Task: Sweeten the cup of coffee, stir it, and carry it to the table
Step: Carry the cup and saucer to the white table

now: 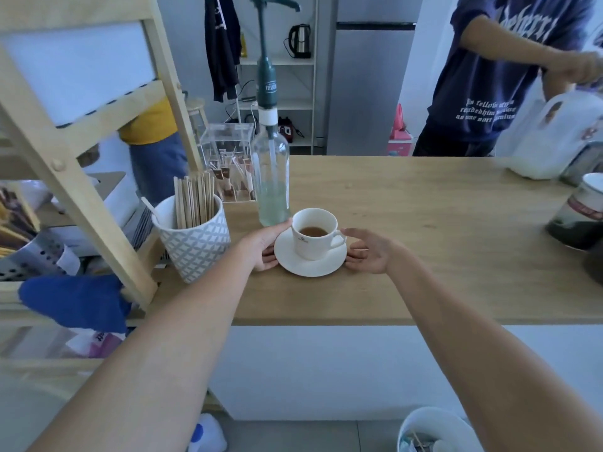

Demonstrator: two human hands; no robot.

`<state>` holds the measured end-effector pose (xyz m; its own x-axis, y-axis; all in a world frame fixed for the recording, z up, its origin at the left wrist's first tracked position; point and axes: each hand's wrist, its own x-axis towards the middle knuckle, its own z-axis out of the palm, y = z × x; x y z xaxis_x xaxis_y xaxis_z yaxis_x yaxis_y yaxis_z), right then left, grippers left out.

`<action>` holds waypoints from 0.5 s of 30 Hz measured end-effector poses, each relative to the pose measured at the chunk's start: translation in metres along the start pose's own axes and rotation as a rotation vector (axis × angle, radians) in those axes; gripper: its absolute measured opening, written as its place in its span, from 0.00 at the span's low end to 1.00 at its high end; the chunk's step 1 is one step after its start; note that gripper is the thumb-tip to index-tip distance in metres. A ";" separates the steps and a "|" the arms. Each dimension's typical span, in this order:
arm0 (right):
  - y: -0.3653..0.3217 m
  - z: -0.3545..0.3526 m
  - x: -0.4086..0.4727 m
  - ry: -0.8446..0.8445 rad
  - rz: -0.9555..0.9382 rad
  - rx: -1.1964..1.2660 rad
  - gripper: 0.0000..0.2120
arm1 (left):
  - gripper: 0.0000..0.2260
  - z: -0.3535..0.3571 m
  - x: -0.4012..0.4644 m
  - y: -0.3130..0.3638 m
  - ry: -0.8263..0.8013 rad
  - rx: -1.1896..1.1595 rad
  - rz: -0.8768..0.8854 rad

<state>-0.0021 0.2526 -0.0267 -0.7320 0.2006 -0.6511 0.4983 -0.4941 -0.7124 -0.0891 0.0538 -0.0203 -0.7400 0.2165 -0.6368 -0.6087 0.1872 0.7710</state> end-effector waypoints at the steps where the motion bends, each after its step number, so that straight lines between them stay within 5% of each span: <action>1: 0.000 0.001 0.002 0.008 0.003 0.004 0.29 | 0.20 -0.001 0.001 0.000 -0.006 -0.007 -0.005; 15: 0.005 -0.018 -0.013 0.091 0.018 0.134 0.20 | 0.21 0.027 -0.001 0.010 -0.107 0.050 -0.024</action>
<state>0.0183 0.2626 -0.0259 -0.6754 0.2637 -0.6887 0.4399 -0.6055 -0.6632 -0.0867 0.0811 -0.0125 -0.6888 0.3121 -0.6543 -0.6091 0.2404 0.7558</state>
